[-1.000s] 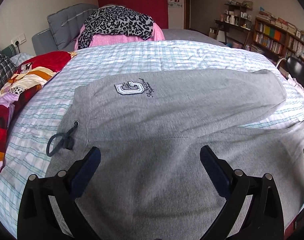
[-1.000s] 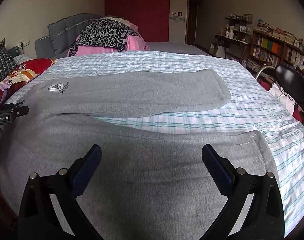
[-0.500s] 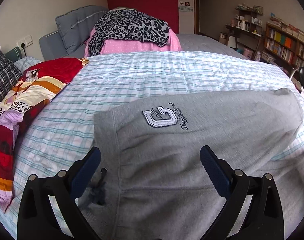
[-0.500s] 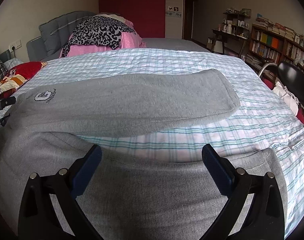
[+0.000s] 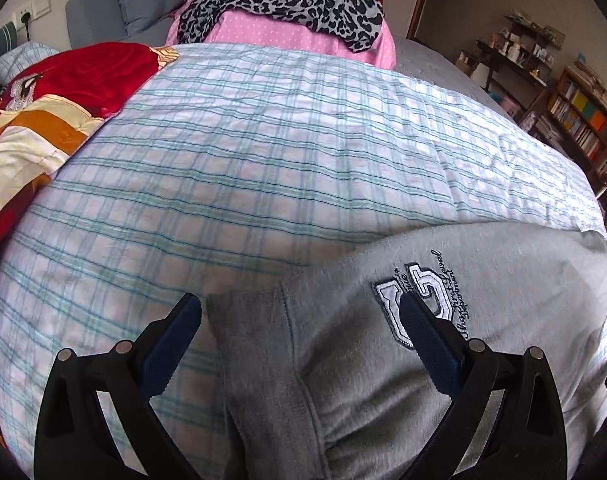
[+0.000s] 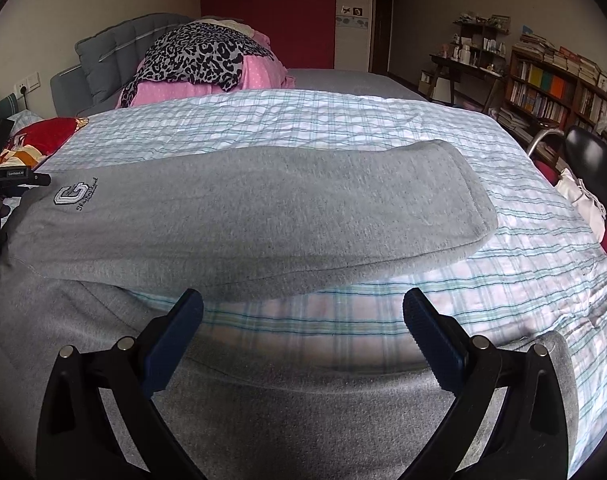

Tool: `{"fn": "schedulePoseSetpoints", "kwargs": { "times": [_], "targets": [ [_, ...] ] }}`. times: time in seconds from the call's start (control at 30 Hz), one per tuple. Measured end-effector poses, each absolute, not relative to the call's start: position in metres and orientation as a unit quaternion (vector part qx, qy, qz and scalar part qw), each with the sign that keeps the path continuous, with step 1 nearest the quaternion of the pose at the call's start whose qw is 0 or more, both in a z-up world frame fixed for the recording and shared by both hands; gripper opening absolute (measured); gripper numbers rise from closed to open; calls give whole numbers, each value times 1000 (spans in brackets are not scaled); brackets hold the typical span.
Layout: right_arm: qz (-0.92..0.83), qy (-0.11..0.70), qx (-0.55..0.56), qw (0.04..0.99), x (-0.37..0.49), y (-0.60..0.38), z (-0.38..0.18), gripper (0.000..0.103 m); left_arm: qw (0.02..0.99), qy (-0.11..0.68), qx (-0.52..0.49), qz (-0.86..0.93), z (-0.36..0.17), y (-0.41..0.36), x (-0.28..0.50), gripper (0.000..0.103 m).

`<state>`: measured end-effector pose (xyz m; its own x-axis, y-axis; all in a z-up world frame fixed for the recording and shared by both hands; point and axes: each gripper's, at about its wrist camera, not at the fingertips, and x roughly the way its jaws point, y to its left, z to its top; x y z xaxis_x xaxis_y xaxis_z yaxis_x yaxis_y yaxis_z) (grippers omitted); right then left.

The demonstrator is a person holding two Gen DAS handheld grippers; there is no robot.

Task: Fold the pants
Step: 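Close the left gripper on the waistband edge of the grey sweatpants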

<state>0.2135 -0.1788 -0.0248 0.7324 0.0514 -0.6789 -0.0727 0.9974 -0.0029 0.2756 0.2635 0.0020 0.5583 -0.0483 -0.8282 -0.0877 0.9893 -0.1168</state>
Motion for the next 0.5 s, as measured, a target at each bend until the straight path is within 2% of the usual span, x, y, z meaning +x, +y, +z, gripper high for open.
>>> {"fn": "schedulePoseSetpoints", "kwargs": {
  "times": [0.07,0.13,0.2,0.27,0.33,0.37,0.5],
  "targets": [
    [36,369,-7,929,220,-183,-25,101,876,477,-77,5,-3,266,282,97],
    [38,374,3,927,227,-187,-26,101,872,484,-70,11,-9,267,286,87],
    [37,376,11,926,234,-192,-26,101,865,497,-71,14,-18,268,291,73],
    [36,376,19,926,240,-197,-25,101,864,498,-73,16,-22,270,291,68],
    [33,374,22,927,245,-203,-24,101,869,490,-76,11,-21,272,288,53],
    [29,373,21,927,248,-208,-23,101,870,485,-85,-1,-20,272,287,40],
    [-3,367,24,930,266,-236,-16,101,885,459,-76,-10,-12,264,278,30]
  ]
}}
